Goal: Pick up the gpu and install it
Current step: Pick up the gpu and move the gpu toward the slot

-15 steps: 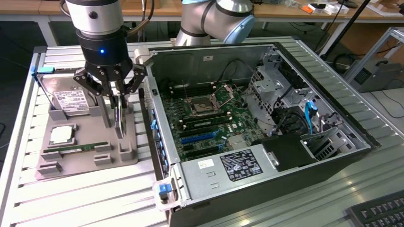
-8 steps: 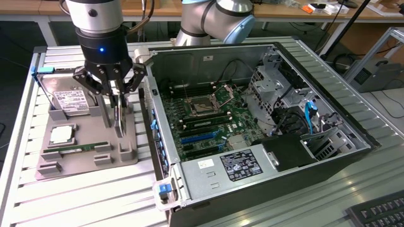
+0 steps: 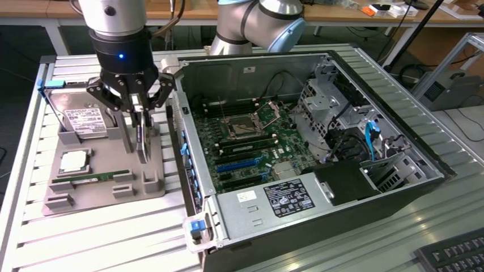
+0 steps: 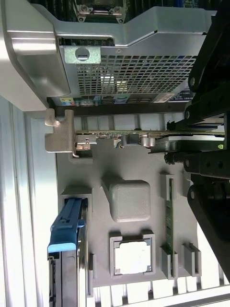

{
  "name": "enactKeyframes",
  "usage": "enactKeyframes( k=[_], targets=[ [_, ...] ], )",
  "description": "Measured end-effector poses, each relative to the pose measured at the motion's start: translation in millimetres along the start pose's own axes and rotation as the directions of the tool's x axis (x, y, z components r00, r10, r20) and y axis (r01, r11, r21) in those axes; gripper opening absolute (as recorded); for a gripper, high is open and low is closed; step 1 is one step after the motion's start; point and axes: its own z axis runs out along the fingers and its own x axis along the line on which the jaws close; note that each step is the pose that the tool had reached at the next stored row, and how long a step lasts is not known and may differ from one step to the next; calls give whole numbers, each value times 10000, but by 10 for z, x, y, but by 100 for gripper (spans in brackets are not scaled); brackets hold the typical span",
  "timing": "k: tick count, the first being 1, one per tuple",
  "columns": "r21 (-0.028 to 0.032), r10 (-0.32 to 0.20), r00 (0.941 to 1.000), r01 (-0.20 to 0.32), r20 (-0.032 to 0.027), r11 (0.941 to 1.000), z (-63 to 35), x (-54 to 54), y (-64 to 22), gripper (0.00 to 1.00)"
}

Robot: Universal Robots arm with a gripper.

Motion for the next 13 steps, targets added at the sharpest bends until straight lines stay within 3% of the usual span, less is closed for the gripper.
enactKeyframes(
  k=[13],
  targets=[
    [0,1,10000,-1,0,10000,-75,-2,-6,27]
  ],
)
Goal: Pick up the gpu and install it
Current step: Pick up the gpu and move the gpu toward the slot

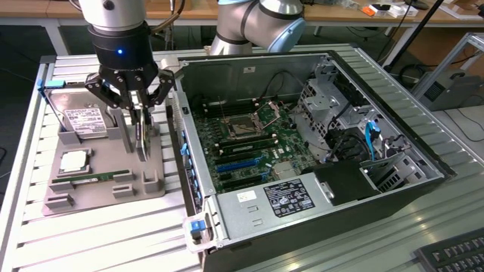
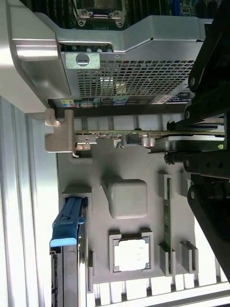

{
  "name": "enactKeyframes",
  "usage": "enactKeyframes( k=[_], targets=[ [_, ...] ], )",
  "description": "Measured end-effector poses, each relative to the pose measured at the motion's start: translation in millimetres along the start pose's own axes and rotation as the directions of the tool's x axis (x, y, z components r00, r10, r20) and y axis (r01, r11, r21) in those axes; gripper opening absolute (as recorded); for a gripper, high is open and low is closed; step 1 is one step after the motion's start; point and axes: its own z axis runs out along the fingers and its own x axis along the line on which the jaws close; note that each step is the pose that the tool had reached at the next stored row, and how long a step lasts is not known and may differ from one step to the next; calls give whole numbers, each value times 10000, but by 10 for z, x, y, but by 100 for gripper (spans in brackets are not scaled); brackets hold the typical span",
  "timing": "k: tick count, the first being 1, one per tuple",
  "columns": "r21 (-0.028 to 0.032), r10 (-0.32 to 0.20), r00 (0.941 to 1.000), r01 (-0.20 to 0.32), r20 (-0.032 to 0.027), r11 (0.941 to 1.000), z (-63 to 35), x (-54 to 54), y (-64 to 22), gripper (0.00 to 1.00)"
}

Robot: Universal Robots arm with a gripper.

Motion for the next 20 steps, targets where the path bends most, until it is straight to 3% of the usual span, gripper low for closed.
enactKeyframes(
  k=[20],
  targets=[
    [0,-1,10000,1,1,10000,-106,-4,-9,27]
  ],
)
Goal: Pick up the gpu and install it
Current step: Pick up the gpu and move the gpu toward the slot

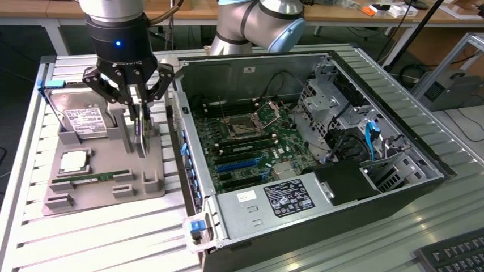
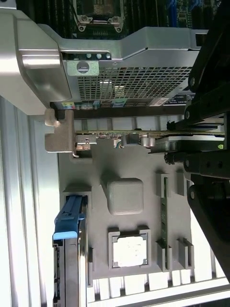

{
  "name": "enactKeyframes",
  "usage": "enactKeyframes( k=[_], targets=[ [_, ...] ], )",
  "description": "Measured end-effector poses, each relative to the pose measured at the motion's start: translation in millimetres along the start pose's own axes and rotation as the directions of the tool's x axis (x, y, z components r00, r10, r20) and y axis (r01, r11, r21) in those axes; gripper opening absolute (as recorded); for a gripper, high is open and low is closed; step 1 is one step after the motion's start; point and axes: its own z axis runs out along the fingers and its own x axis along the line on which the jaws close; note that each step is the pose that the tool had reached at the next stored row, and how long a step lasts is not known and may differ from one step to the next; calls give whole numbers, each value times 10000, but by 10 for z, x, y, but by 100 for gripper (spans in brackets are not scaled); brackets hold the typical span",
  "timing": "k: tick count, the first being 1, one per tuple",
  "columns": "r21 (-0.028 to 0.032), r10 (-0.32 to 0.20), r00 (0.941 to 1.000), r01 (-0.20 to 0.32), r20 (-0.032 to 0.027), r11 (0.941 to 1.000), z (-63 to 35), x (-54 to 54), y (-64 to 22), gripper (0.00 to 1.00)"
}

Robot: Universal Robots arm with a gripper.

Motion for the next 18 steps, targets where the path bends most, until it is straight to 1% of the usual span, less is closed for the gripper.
enactKeyframes(
  k=[18],
  targets=[
    [0,0,10000,0,-1,10000,-98,-3,-8,27]
  ],
)
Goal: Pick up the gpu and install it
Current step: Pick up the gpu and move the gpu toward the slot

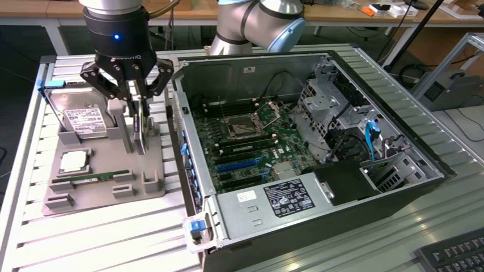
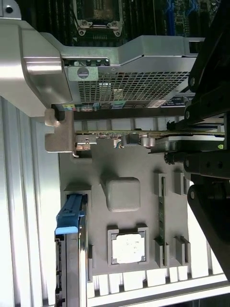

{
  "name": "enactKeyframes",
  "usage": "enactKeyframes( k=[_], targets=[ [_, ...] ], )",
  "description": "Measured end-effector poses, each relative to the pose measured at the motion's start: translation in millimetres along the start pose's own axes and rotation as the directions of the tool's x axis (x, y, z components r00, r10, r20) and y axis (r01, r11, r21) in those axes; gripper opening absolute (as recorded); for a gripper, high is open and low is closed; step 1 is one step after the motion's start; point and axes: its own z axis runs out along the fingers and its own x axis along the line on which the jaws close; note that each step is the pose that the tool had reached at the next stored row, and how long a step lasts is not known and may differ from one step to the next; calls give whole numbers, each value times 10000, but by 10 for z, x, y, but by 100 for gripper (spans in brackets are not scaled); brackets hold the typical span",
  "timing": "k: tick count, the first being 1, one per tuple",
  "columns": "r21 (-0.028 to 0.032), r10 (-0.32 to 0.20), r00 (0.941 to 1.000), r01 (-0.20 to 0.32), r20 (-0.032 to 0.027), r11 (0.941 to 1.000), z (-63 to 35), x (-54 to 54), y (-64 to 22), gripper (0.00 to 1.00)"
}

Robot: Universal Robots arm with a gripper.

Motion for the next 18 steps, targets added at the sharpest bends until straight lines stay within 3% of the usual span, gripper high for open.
enactKeyframes(
  k=[18],
  targets=[
    [0,0,10000,0,0,10000,-105,-4,-8,27]
  ],
)
